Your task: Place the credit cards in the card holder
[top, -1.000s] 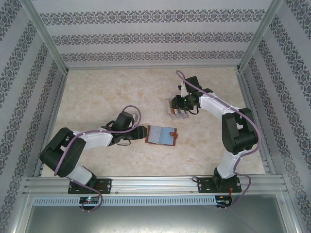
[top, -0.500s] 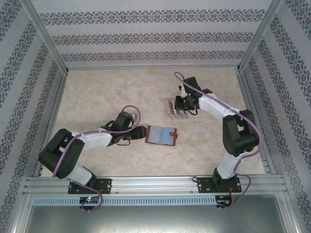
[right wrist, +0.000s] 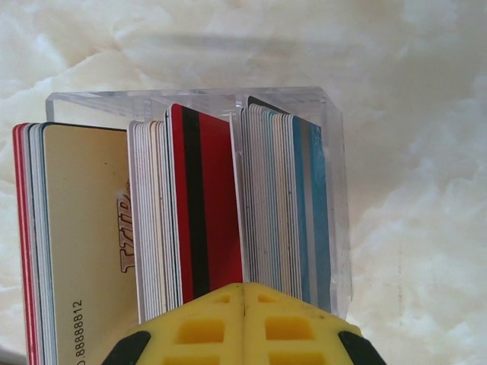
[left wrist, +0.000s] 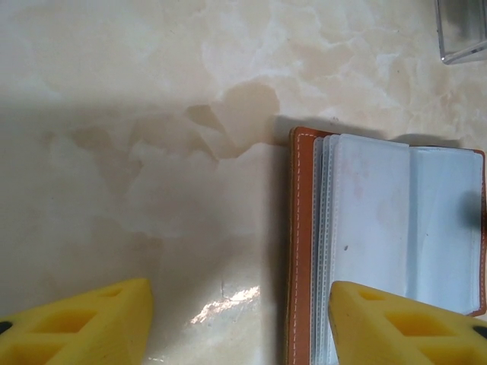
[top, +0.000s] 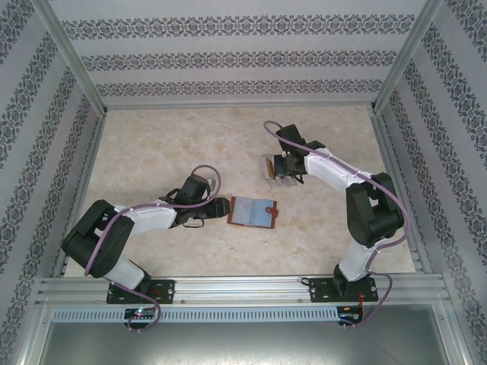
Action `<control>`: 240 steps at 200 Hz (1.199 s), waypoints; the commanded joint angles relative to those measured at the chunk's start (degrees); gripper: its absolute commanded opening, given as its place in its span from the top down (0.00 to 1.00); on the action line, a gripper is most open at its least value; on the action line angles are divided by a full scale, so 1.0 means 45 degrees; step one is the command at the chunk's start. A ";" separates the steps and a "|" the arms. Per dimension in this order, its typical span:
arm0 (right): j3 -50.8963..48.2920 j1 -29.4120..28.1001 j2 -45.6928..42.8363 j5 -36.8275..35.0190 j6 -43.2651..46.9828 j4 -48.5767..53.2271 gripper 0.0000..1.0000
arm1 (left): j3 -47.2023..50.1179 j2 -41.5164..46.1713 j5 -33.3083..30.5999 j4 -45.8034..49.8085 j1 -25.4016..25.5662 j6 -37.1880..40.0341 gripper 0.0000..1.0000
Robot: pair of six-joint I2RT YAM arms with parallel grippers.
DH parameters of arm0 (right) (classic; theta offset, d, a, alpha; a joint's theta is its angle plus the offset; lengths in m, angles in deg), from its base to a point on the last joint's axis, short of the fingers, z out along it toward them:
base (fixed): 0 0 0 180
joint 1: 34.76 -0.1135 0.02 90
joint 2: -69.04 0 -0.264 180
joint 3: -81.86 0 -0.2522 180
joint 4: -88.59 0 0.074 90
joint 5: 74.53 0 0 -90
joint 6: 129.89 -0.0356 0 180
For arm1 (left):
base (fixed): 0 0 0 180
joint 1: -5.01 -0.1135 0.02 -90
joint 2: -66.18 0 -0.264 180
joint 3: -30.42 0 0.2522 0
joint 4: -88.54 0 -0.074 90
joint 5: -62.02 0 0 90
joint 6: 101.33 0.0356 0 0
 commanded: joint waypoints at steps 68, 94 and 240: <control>0.1259 -0.0039 0.1164 -0.0750 -0.0442 0.1553 0.84 | -0.0390 -0.0054 -0.0210 0.0615 -0.0038 0.0248 0.37; 0.1387 -0.0141 0.1127 -0.0915 -0.0505 0.1720 0.96 | -0.0362 0.0048 -0.0273 0.0680 -0.0038 0.0272 0.37; -0.2968 -0.1787 -0.5512 0.1588 -0.0624 0.0444 0.95 | -0.0230 -0.0182 0.0452 0.0015 -0.0021 0.0106 0.37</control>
